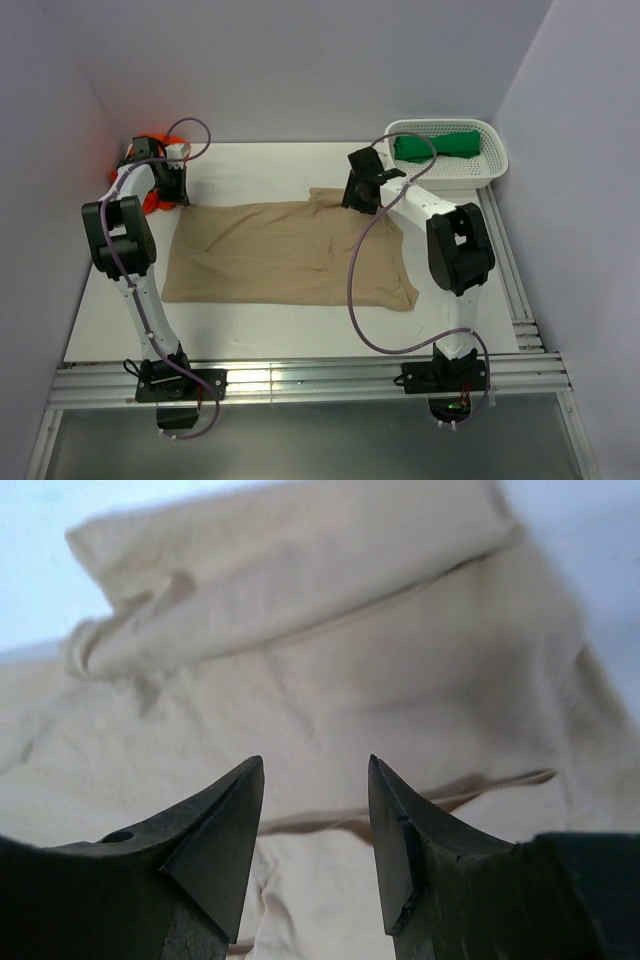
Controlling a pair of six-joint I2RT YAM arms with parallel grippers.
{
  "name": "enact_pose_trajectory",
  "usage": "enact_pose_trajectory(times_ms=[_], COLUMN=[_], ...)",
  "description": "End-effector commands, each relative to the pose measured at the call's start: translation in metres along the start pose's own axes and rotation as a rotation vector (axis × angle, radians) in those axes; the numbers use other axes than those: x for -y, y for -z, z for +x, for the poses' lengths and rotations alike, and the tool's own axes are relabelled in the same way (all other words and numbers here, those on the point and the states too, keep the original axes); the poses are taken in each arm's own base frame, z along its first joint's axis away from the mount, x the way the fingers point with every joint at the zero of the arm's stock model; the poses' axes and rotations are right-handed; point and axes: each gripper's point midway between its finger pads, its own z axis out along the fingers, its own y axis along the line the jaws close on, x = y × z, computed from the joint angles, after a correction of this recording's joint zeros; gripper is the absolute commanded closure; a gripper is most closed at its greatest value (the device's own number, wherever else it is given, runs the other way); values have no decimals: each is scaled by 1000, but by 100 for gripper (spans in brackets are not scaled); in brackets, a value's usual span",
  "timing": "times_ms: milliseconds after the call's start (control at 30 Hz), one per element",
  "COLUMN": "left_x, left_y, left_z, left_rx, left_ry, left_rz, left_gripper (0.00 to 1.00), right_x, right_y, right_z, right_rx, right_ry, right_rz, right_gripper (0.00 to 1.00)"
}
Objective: Roll the t-shirts
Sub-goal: Fold the tshirt
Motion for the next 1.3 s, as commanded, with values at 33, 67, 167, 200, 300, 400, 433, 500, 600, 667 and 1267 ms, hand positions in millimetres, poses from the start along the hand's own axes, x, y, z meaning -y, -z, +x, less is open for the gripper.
enact_pose_trajectory(times_ms=[33, 67, 167, 200, 300, 400, 433, 500, 600, 667, 1267], left_x=[-1, -3, -2, -2, -2, -3, -4, -4, -3, -2, 0], left_y=[25, 25, 25, 25, 24, 23, 24, 23, 22, 20, 24], left_z=[-30, -31, -32, -32, -30, -29, -29, -28, -28, -26, -28], left_rx=[92, 93, 91, 91, 88, 82, 83, 80, 78, 74, 82], left_ry=[-14, -13, -17, -18, -20, -22, -24, -21, -21, -22, -23], left_rz=[-44, -45, -42, -41, -45, -49, -50, -51, -46, -43, -38], left_gripper=[100, 100, 100, 100, 100, 100, 100, 100, 100, 100, 100], right_x=[-8, -4, 2, 7, 16, 26, 29, 38, 45, 49, 49], right_y=[13, 11, 4, -1, -14, -25, -27, -32, -38, -42, -50], right_z=[-54, -60, -74, -82, -96, -101, -102, -103, -99, -97, -94], right_rx=[114, 124, 148, 154, 153, 135, 133, 132, 130, 123, 104], right_ry=[-37, -40, -55, -68, -89, -94, -95, -93, -91, -90, -104], right_rz=[-57, -50, -36, -26, -2, 46, 68, 120, 153, 162, 122], right_gripper=[46, 45, 41, 41, 41, 41, 41, 40, 39, 39, 89])
